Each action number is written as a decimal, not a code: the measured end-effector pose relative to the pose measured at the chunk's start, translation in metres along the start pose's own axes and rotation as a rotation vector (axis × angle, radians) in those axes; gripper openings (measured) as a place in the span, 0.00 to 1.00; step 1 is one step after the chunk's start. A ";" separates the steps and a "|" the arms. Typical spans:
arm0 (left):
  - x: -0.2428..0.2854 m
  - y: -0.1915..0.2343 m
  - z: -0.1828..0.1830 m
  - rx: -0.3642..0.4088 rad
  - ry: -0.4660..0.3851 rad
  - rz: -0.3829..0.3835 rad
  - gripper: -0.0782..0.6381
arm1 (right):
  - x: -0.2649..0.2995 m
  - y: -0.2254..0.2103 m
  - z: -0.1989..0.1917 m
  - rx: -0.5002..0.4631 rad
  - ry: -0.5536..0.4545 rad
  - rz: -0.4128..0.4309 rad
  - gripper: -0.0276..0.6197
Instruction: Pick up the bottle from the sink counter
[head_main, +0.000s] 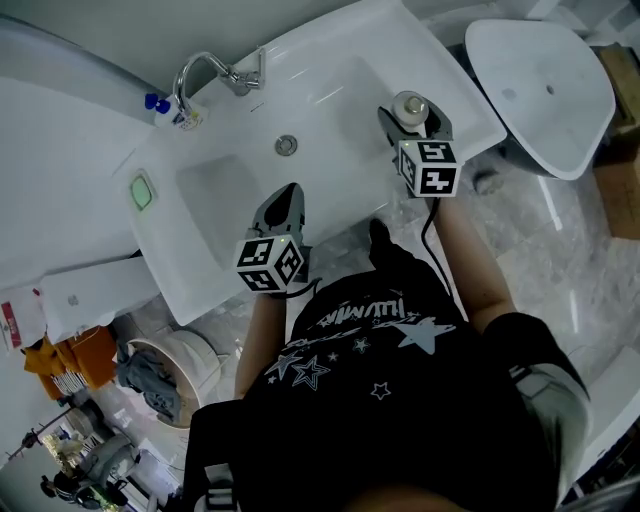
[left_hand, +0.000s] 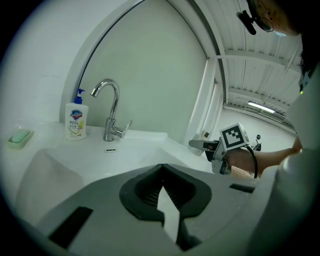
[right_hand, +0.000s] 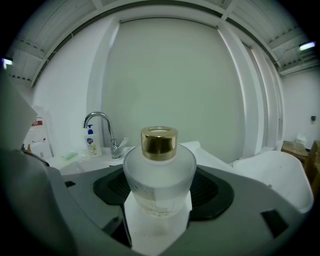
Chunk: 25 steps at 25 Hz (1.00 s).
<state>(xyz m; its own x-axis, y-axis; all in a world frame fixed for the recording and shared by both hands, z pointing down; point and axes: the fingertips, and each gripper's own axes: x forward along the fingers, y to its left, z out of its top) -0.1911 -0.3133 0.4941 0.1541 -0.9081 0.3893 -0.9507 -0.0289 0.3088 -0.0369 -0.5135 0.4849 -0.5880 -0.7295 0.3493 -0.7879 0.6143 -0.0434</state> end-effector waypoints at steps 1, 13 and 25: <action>-0.008 0.000 -0.001 0.005 -0.005 -0.007 0.12 | -0.010 0.007 -0.002 -0.001 -0.001 -0.005 0.55; -0.097 -0.015 -0.022 0.032 -0.038 -0.112 0.12 | -0.123 0.078 -0.014 -0.014 -0.025 -0.051 0.55; -0.171 -0.016 -0.056 0.080 -0.018 -0.238 0.12 | -0.222 0.150 -0.046 0.026 -0.035 -0.134 0.55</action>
<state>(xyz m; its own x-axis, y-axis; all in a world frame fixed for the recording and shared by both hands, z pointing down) -0.1873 -0.1342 0.4713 0.3722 -0.8791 0.2979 -0.9065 -0.2752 0.3203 -0.0157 -0.2455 0.4434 -0.4824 -0.8150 0.3211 -0.8642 0.5027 -0.0225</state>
